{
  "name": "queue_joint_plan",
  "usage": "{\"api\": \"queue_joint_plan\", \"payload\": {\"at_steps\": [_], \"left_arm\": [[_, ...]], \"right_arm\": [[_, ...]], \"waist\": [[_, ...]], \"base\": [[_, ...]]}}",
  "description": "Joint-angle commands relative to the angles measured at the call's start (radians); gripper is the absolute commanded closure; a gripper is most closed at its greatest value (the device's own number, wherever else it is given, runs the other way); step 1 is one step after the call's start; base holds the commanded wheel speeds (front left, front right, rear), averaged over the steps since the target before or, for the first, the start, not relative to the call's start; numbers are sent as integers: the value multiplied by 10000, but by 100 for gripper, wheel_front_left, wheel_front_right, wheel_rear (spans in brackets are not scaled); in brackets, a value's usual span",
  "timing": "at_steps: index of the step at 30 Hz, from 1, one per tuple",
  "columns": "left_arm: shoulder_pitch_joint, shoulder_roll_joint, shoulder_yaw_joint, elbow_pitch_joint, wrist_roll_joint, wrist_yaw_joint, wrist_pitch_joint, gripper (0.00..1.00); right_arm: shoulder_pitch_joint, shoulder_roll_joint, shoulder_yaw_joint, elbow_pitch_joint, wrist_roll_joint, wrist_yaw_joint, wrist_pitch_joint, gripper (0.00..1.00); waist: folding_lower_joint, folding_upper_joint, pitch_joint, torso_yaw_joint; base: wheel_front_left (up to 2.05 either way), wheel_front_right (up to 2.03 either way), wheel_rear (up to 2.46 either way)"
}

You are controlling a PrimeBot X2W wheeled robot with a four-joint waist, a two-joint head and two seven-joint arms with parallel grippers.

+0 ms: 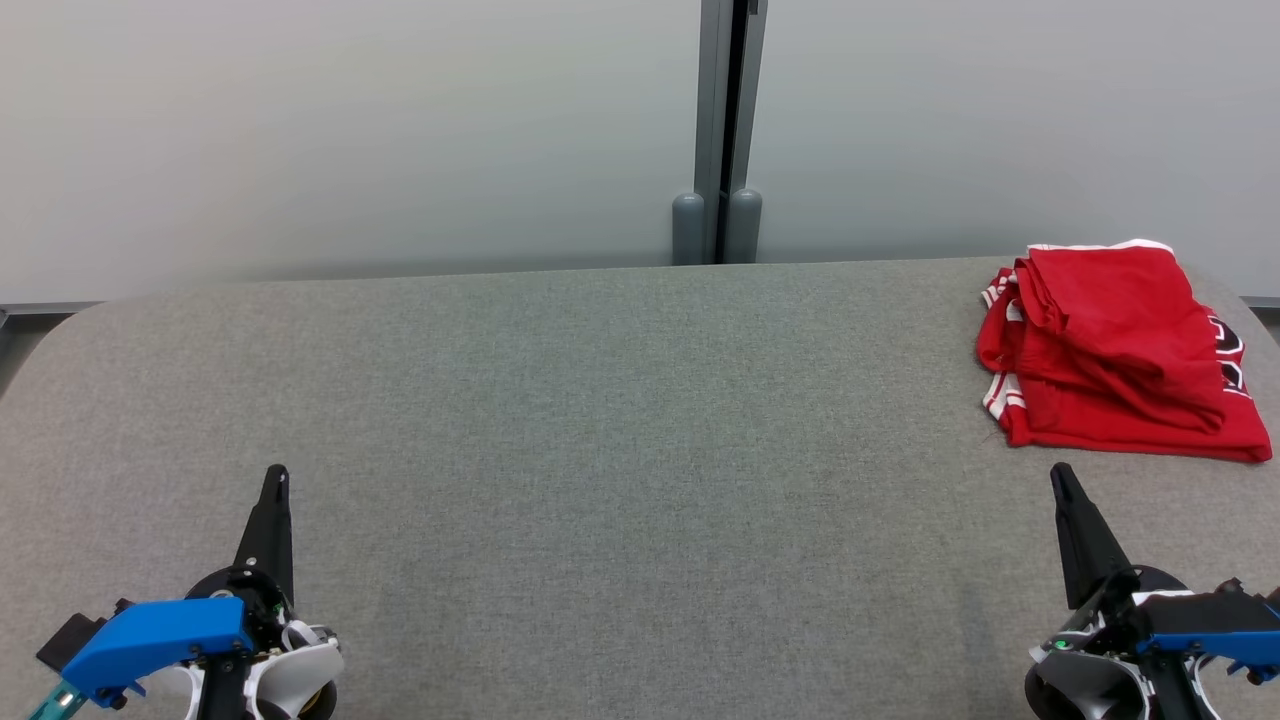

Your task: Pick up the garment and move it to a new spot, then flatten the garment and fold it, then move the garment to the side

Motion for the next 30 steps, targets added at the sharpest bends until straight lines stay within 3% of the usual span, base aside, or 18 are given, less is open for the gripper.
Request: {"api": "queue_joint_plan", "payload": {"at_steps": [1, 30], "left_arm": [[-97, -28, 15, -6, -29, -46, 40, 100], [-97, -28, 13, -7, -30, -46, 39, 100]], "right_arm": [[-140, -73, -25, -22, 31, 4, 32, 100], [-140, -72, -26, -22, 32, 4, 31, 100]], "waist": [[0, 0, 0, 0], [0, 0, 0, 0]], "base": [[0, 0, 0], [0, 0, 0]]}}
